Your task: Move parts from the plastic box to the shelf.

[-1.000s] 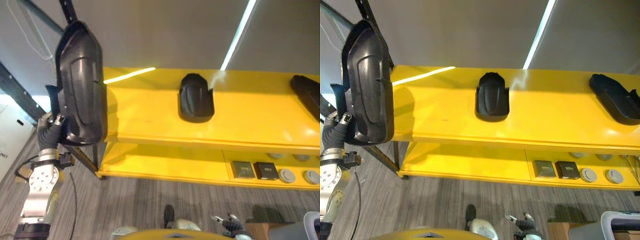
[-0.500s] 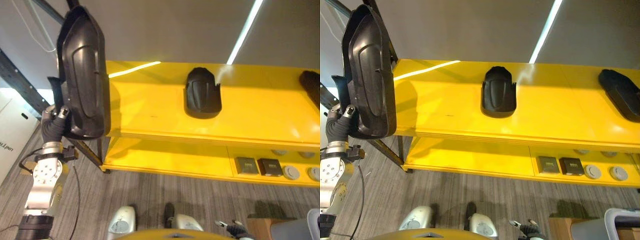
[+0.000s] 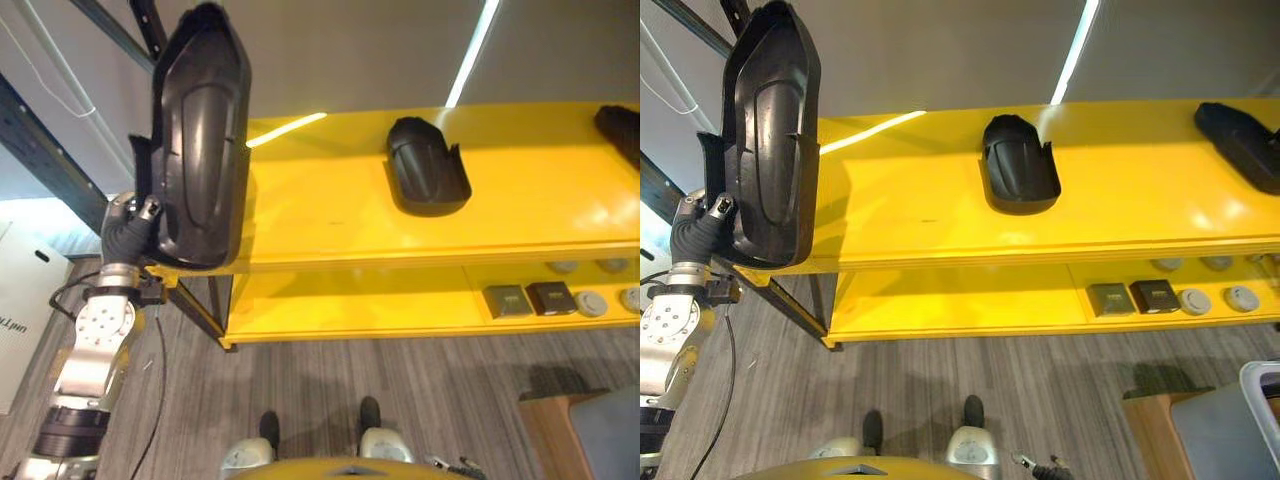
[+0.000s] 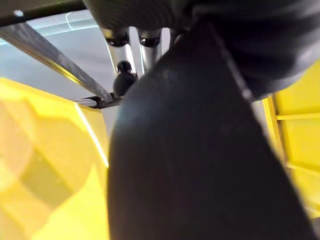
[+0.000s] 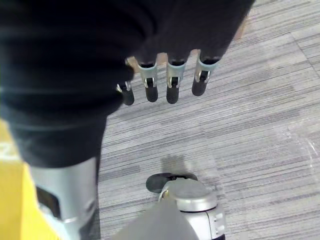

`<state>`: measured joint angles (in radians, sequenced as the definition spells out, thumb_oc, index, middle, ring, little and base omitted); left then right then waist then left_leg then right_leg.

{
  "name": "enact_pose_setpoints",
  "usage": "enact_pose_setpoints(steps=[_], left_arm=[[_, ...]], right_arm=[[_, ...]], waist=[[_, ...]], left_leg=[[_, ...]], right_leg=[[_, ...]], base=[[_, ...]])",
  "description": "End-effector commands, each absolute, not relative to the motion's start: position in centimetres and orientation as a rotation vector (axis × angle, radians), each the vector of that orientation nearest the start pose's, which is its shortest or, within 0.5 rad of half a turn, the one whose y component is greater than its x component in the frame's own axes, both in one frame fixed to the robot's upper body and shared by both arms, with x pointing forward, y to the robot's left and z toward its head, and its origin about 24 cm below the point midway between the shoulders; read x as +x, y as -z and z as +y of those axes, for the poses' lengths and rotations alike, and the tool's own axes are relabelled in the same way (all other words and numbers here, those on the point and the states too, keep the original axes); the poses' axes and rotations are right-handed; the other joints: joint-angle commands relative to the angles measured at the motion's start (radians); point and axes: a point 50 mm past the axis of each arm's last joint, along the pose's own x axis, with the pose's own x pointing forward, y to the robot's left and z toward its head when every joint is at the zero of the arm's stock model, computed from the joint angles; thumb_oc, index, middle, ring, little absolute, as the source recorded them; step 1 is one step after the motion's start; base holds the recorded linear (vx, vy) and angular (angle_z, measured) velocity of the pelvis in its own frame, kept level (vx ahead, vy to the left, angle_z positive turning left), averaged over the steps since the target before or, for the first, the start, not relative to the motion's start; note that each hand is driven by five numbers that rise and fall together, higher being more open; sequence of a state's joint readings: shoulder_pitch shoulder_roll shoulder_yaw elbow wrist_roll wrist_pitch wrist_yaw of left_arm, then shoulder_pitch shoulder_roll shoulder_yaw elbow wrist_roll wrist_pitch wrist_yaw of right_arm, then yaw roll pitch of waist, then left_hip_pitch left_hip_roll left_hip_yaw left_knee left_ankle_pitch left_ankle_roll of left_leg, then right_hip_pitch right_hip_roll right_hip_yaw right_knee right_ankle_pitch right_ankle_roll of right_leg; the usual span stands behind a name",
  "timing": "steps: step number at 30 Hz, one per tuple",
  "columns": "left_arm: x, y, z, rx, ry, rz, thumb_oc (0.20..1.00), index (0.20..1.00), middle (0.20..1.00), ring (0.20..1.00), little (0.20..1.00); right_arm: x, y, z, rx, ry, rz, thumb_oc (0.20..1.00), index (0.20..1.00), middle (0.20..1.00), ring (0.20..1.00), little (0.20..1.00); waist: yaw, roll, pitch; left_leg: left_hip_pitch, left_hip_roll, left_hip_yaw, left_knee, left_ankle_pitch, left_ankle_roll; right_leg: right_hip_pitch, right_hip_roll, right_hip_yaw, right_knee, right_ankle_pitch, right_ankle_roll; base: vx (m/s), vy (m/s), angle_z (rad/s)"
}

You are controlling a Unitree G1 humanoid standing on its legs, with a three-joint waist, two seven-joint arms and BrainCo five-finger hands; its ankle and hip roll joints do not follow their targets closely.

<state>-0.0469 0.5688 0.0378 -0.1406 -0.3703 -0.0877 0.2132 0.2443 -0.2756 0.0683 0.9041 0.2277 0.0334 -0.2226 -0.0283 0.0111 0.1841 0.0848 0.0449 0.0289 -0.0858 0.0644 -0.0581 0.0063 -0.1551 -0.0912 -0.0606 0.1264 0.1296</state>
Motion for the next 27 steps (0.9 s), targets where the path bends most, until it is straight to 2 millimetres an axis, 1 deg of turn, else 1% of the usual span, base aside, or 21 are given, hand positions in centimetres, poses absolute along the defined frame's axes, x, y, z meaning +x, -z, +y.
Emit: enact_pose_setpoints(steps=[1,2,5,6,8,10,12,15,16,22,23,25,27], left_arm=[[27.0,-14.1,24.1,0.088,-0.157,-0.328,0.2,0.2,0.2,0.2,0.2],[27.1,-14.0,24.1,0.082,-0.158,-0.32,0.2,0.2,0.2,0.2,0.2],[28.1,-12.7,23.7,0.045,-0.163,-0.233,0.2,0.2,0.2,0.2,0.2],[28.7,-12.0,23.6,0.05,-0.181,-0.185,0.2,0.2,0.2,0.2,0.2],[29.7,-11.5,23.6,0.039,-0.193,-0.147,0.2,0.2,0.2,0.2,0.2],[31.6,-10.9,23.8,0.023,-0.247,-0.073,0.2,0.2,0.2,0.2,0.2],[32.8,-10.2,23.8,0.008,-0.292,-0.011,0.2,0.2,0.2,0.2,0.2],[33.8,-9.5,24.4,0.022,-0.344,0.056,0.2,0.2,0.2,0.2,0.2],[34.2,-9.1,24.9,0.042,-0.378,0.093,0.2,0.2,0.2,0.2,0.2],[34.6,-7.9,27.1,0.172,-0.488,0.218,0.2,0.2,0.2,0.2,0.2],[34.6,-7.9,27.3,0.18,-0.493,0.225,0.2,0.2,0.2,0.2,0.2],[34.7,-7.8,28.3,0.237,-0.539,0.271,0.2,0.2,0.2,0.2,0.2],[34.6,-7.9,28.9,0.284,-0.571,0.294,0.2,0.2,0.2,0.2,0.2]], right_arm=[[7.1,13.8,-27.6,-0.289,0.405,1.111,1.0,1.0,1.0,1.0,1.0],[7.0,13.8,-27.6,-0.29,0.403,1.113,1.0,1.0,1.0,1.0,1.0],[6.9,13.9,-27.7,-0.307,0.387,1.135,1.0,1.0,1.0,1.0,1.0],[6.9,14.0,-27.7,-0.32,0.37,1.143,1.0,1.0,1.0,1.0,1.0],[7.3,13.9,-27.7,-0.336,0.349,1.145,1.0,1.0,1.0,1.0,1.0],[7.9,13.9,-27.7,-0.362,0.311,1.15,1.0,1.0,1.0,1.0,1.0],[8.1,13.9,-27.7,-0.38,0.288,1.157,1.0,1.0,1.0,1.0,1.0],[8.4,13.9,-27.9,-0.409,0.262,1.163,1.0,1.0,1.0,1.0,1.0],[8.5,13.9,-28.0,-0.426,0.247,1.165,1.0,1.0,1.0,1.0,1.0],[7.8,14.0,-28.3,-0.442,0.228,1.192,1.0,1.0,1.0,1.0,1.0],[7.7,14.1,-28.3,-0.444,0.227,1.194,1.0,1.0,1.0,1.0,1.0],[7.3,14.2,-28.4,-0.451,0.217,1.209,1.0,1.0,1.0,1.0,1.0],[7.1,14.2,-28.5,-0.457,0.214,1.212,1.0,1.0,1.0,1.0,1.0]], waist=[[-0.019,0.018,-0.062],[-0.02,0.017,-0.063],[-0.031,0.014,-0.073],[-0.038,0.014,-0.077],[-0.05,0.014,-0.082],[-0.075,0.016,-0.092],[-0.093,0.019,-0.099],[-0.11,0.021,-0.105],[-0.12,0.023,-0.108],[-0.147,0.022,-0.123],[-0.149,0.022,-0.124],[-0.159,0.022,-0.13],[-0.163,0.023,-0.132]], left_leg=[[-0.029,0.031,0.021,-0.002,-0.012,0.013],[-0.03,0.032,0.023,-0.002,-0.012,0.013],[-0.034,0.039,0.038,-0.002,-0.011,0.01],[-0.035,0.044,0.047,-0.002,-0.009,0.01],[-0.035,0.048,0.056,-0.002,-0.008,0.009],[-0.033,0.054,0.074,-0.002,-0.009,0.008],[-0.03,0.058,0.088,-0.002,-0.011,0.008],[-0.028,0.064,0.104,-0.002,-0.012,0.006],[-0.027,0.066,0.113,-0.002,-0.014,0.005],[-0.016,0.068,0.136,-0.002,-0.023,0.005],[-0.015,0.068,0.138,-0.002,-0.024,0.005],[-0.01,0.07,0.149,-0.002,-0.026,0.006],[-0.008,0.071,0.152,-0.002,-0.026,0.006]], right_leg=[[0.018,0.049,-0.022,0.016,-0.054,0.007],[0.018,0.049,-0.022,0.014,-0.054,0.007],[0.019,0.054,-0.022,0.005,-0.053,0.005],[0.018,0.056,-0.022,0.003,-0.054,0.004],[0.017,0.059,-0.019,0.002,-0.054,0.003],[0.016,0.063,-0.009,-0.001,-0.055,0.004],[0.013,0.066,0.0,-0.002,-0.056,0.005],[0.01,0.069,0.008,-0.003,-0.057,0.005],[0.008,0.071,0.015,-0.003,-0.058,0.005],[0.013,0.077,0.033,-0.015,-0.056,0.008],[0.013,0.078,0.035,-0.015,-0.056,0.008],[0.016,0.08,0.042,-0.017,-0.056,0.007],[0.015,0.082,0.045,-0.015,-0.058,0.006]], base=[[0.04,-0.033,-0.01],[0.04,-0.038,-0.05],[0.03,-0.03,-0.03],[0.03,-0.025,-0.03],[0.03,-0.025,-0.1],[0.05,-0.03,-0.09],[0.04,-0.026,-0.06],[0.02,-0.014,-0.3],[0.02,-0.007,-0.1],[0.04,-0.021,-0.13],[0.06,-0.021,-0.07],[0.05,-0.022,-0.09],[0.02,-0.016,-0.07]])
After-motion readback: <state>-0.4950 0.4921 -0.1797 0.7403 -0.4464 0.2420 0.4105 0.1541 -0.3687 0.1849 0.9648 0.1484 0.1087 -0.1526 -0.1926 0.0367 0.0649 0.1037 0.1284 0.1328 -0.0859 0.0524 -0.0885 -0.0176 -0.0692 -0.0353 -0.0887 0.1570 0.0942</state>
